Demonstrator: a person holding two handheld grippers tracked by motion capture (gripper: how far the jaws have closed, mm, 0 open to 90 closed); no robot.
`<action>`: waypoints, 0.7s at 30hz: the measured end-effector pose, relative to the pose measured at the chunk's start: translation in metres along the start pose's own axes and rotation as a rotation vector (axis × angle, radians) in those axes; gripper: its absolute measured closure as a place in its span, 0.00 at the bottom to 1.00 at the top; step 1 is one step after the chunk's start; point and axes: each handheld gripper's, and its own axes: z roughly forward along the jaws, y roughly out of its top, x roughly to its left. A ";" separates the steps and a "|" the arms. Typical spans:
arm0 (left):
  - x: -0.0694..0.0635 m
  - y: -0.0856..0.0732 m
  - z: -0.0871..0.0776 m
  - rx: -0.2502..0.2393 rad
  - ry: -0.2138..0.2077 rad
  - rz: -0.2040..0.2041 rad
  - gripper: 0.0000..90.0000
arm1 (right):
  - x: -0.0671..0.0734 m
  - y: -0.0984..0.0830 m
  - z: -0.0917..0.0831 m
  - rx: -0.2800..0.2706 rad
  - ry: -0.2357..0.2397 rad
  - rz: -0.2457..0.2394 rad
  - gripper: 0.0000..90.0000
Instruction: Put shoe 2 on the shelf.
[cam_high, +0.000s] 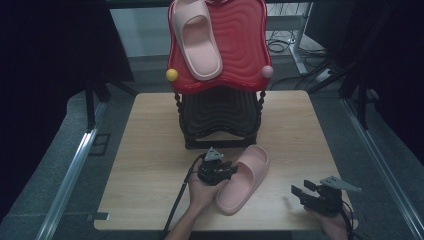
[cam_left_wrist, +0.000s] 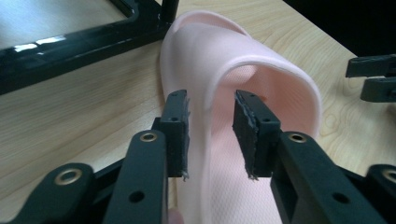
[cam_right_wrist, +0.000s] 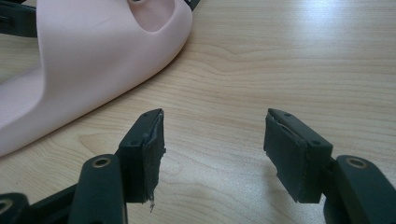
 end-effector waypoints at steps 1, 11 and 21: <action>0.000 0.000 0.000 0.000 0.000 0.000 0.76 | 0.000 0.000 0.000 0.000 0.000 0.000 0.42; 0.002 -0.001 0.017 -0.005 0.035 -0.029 0.88 | 0.000 0.001 -0.001 -0.008 -0.004 0.002 0.42; 0.000 -0.002 0.013 -0.013 0.069 -0.041 0.94 | 0.002 0.002 -0.002 -0.008 -0.010 0.005 0.42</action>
